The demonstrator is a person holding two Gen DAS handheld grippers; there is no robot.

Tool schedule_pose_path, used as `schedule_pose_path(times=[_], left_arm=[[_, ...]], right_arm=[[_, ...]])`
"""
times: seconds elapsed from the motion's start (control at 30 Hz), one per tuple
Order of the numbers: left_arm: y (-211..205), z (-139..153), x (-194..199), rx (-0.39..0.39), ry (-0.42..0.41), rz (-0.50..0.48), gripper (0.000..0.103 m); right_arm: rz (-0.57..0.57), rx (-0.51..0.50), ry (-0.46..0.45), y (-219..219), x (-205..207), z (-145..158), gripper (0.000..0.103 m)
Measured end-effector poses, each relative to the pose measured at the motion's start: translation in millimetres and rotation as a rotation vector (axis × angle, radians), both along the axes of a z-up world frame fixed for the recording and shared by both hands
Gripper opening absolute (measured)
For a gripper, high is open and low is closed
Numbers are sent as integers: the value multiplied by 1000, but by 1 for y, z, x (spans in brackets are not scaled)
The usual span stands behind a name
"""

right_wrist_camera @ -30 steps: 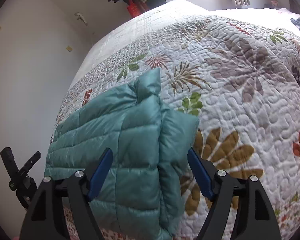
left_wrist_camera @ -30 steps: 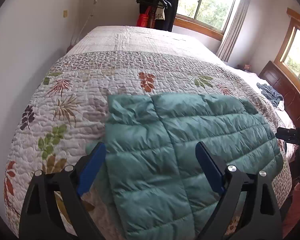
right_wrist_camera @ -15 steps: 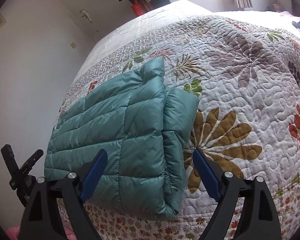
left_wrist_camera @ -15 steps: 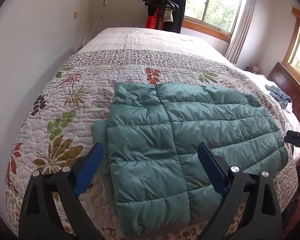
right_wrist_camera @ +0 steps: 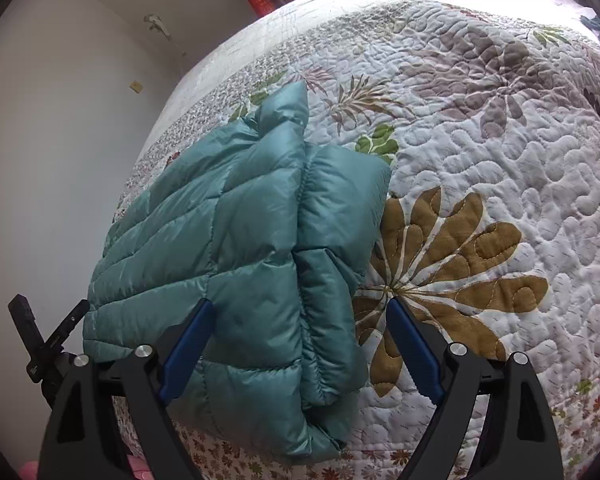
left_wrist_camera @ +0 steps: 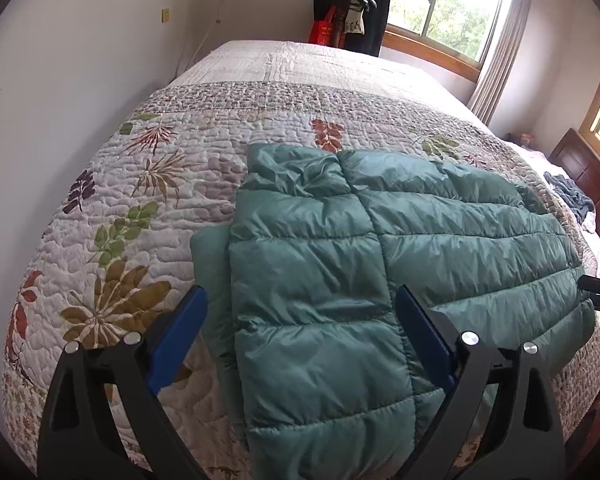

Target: Fold large clothes

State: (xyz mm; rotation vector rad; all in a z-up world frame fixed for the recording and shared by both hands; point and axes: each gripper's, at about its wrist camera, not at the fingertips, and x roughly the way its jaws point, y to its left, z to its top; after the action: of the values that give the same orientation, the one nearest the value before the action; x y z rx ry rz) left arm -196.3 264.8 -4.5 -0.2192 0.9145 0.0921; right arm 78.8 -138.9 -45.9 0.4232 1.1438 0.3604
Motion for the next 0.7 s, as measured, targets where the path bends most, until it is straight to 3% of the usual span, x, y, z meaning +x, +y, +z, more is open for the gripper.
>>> schedule_pose_path(times=[0.6,0.67,0.7], left_arm=[[3,-21,11,-22,55,-2,94],[4,-23,12,-28,61,-2,94],[4,-24,12,-32,65,-3,94]], right_arm=[[35,136,59,2,7,-39,90],[37,148,60,2,8,-41,88],[40,159,61,2,8,-42,82]])
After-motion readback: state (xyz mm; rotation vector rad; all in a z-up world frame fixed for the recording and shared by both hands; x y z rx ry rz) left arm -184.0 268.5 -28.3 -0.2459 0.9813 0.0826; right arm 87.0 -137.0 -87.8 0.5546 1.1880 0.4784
